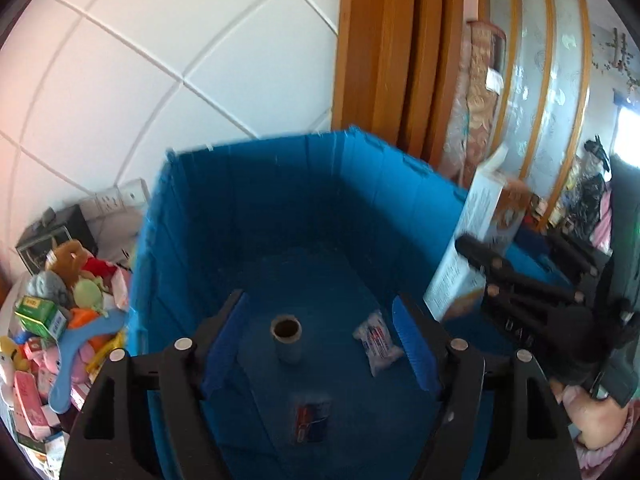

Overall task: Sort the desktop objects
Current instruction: 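Carry both boxes over the blue crate and open both tools to drop them, then move both tools back from the crate to the pile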

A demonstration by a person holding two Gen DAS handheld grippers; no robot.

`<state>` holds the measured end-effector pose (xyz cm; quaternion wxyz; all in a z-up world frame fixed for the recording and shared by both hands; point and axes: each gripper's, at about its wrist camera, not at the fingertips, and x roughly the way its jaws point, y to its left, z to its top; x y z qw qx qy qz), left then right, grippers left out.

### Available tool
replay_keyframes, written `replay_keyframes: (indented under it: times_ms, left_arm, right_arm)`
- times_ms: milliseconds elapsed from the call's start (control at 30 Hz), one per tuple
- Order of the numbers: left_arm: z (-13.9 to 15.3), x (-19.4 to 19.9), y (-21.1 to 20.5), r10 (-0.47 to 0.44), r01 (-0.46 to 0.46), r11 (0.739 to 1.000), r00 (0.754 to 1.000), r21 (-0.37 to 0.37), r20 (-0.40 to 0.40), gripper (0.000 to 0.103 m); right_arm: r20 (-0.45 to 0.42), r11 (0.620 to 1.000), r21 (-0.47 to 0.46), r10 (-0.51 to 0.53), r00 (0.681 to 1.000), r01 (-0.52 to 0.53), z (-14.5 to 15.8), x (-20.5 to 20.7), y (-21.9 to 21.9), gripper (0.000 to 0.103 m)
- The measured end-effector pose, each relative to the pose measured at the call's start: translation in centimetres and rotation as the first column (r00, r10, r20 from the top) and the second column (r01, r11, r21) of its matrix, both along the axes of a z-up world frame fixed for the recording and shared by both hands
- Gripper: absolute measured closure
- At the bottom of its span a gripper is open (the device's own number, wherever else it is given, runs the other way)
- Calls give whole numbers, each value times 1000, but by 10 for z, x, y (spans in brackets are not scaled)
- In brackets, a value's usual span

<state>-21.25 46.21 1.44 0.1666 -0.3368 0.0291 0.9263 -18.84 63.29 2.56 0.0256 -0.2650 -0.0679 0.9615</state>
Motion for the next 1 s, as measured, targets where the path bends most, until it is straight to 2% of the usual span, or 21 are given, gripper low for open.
replay_keyframes:
  times_ms: [100, 167, 233, 300, 400, 600, 667, 733, 1000]
  left_arm:
    - [1, 3, 3, 7, -7, 1000, 1000, -20, -29, 30]
    - [0, 4, 2, 12, -13, 1000, 999, -22, -41, 30]
    - [0, 5, 1, 26, -27, 999, 998, -26, -49, 30]
    - [2, 8, -1, 40, -42, 999, 997, -28, -70, 30]
    - [6, 14, -4, 50, -54, 998, 993, -32, -104, 30]
    - [22, 32, -14, 69, -75, 997, 981, -23, -181, 29]
    - [26, 38, -19, 75, -79, 997, 977, -15, -198, 24]
    - [30, 45, -25, 79, -82, 997, 971, -6, -224, 23]
    - [39, 58, -64, 118, -113, 993, 958, 35, -260, 23]
  right_arm:
    - [8, 1000, 1, 8, 1000, -8, -1, -1, -1, 53]
    - [13, 1000, 16, 8, 1000, -8, -1, -2, -4, 48]
    - [12, 1000, 24, 4, 1000, -5, -1, -2, -5, 24]
    - [-1, 1000, 25, 3, 1000, -3, 1, 0, -6, 11]
    - [-8, 1000, 24, -2, 1000, 2, 2, 1, -6, 0]
    - [15, 1000, -12, 10, 1000, -10, 1, -2, 0, 0]
    - [10, 1000, -6, 3, 1000, -3, 0, -1, -1, 0]
    - [2, 1000, 3, -16, 1000, 16, 0, 0, -2, 0]
    - [-19, 999, -28, -15, 1000, 15, 1, 10, -9, 0]
